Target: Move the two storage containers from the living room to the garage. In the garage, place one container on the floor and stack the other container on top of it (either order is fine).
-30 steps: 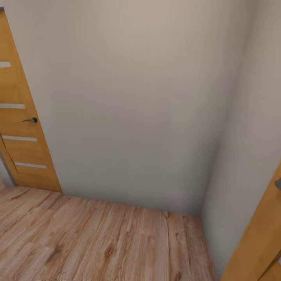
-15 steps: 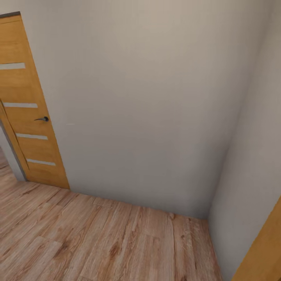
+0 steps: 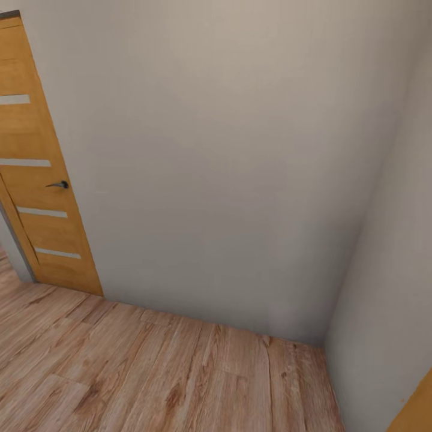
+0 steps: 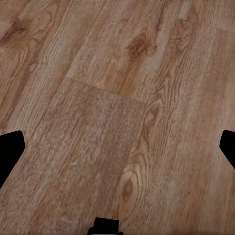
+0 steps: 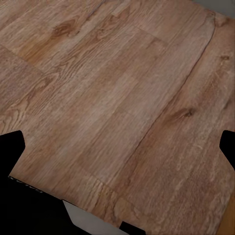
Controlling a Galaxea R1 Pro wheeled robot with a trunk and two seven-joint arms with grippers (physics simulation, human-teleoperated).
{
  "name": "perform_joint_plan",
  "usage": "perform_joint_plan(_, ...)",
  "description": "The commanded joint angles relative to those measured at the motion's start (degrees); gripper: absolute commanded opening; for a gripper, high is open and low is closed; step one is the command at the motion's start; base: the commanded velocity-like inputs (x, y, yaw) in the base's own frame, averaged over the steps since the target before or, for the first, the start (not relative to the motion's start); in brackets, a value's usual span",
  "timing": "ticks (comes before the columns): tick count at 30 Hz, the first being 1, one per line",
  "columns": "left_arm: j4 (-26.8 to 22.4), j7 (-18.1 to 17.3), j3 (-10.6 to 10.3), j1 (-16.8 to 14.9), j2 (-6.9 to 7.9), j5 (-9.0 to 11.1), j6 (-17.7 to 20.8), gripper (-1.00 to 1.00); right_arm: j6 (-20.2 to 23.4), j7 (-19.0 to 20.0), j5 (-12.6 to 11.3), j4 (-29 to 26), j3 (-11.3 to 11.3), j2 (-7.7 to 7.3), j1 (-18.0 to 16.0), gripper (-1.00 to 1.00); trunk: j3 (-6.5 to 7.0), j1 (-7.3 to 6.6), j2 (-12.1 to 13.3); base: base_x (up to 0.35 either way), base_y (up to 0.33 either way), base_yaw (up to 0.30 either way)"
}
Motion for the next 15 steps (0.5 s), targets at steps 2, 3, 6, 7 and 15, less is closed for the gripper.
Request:
perform_joint_plan(2, 0.2, 0.0, 0.2, -0.1, -0.01, 0.0, -0.3, 1.00, 0.0, 0.0, -0.3, -0.1, 0.4, -0.01, 0.0, 1.00, -0.05, 0.00, 0.0, 0.014, 0.000, 0.000)
perform_joint_plan(3, 0.2, 0.0, 0.2, -0.1, -0.01, 0.0, -0.3, 1.00, 0.0, 0.0, -0.3, -0.1, 0.4, -0.01, 0.0, 1.00, -0.05, 0.00, 0.0, 0.009, 0.000, 0.000)
perform_joint_plan(6, 0.2, 0.1, 0.2, -0.1, -0.01, 0.0, -0.3, 1.00, 0.0, 0.0, -0.3, -0.1, 0.4, -0.04, 0.0, 1.00, -0.05, 0.00, 0.0, 0.068, 0.000, 0.000)
perform_joint_plan(7, 0.2, 0.1, 0.2, -0.1, -0.01, 0.0, -0.3, 1.00, 0.0, 0.0, -0.3, -0.1, 0.4, -0.03, 0.0, 1.00, -0.05, 0.00, 0.0, 0.178, 0.000, 0.000)
perform_joint_plan(15, 0.2, 0.1, 0.2, -0.1, -0.01, 0.0, -0.3, 1.00, 0.0, 0.0, -0.3, -0.1, 0.4, -0.03, 0.0, 1.00, -0.05, 0.00, 0.0, 0.297, 0.000, 0.000)
